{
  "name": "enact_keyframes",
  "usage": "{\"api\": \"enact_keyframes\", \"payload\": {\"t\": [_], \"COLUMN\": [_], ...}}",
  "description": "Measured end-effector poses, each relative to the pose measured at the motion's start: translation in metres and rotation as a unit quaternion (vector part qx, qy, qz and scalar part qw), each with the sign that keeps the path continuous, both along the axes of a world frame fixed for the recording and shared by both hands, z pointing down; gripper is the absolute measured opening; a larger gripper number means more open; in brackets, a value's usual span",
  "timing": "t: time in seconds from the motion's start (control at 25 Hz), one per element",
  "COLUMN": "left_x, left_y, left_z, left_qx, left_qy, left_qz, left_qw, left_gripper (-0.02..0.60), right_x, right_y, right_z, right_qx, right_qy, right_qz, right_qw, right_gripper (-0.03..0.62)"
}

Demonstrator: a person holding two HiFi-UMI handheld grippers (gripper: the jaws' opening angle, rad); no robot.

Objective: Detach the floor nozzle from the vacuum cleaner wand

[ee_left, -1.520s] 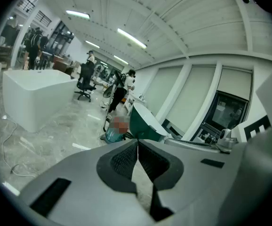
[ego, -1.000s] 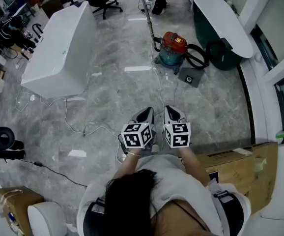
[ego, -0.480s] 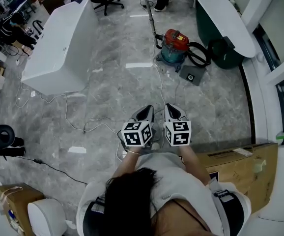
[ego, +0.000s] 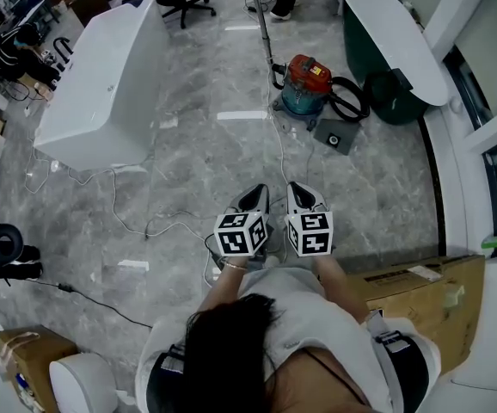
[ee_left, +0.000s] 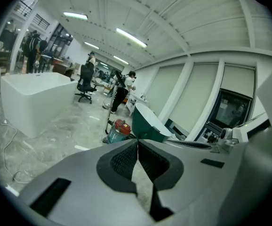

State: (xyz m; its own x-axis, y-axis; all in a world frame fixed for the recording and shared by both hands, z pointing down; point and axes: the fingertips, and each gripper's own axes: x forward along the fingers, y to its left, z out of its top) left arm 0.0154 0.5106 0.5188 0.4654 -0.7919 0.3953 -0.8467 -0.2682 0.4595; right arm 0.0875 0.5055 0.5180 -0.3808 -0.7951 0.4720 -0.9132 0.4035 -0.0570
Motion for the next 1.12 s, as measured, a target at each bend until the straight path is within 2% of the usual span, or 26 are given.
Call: {"api": "enact_keyframes", "payload": {"t": [0.28, 0.4, 0.64, 0.92, 1.12], "left_x": [-0.003, -0.006, -0.006, -0.024, -0.044], "left_y": [-0.041, -0.059, -0.088, -0.128, -0.158], "left_z": [-0.008, -0.012, -0.012, -0.012, -0.012], "left_qx": [0.003, 0.010, 0.011, 0.006, 0.017], "left_qy": [0.015, 0.010, 0.015, 0.012, 0.004], "left_qz": [-0.002, -0.001, 0.023, 0.029, 0.012], "left_qw": [0.9999, 0.9999, 0.9996, 0.9995, 0.9998], "left_gripper": [0.010, 0.009, 0.010, 0.011, 0.011], "right_x": [-0.006, -0.007, -0.010, -0.030, -0.037], "right_y": [-0.036, -0.052, -0.080, -0.118, -0.149], "right_z": [-0.005, -0.005, 0.001, -0.003, -0.001], "right_qx": [0.005, 0.006, -0.006, -0.003, -0.002], "right_qy": [0.008, 0.010, 0.007, 0.021, 0.037], "right_qz": [-0.002, 0.002, 0.018, 0.019, 0.025], "right_qw": [1.000, 1.000, 1.000, 1.000, 0.999], "right_gripper": [0.015, 0.015, 0.015, 0.015, 0.015]}}
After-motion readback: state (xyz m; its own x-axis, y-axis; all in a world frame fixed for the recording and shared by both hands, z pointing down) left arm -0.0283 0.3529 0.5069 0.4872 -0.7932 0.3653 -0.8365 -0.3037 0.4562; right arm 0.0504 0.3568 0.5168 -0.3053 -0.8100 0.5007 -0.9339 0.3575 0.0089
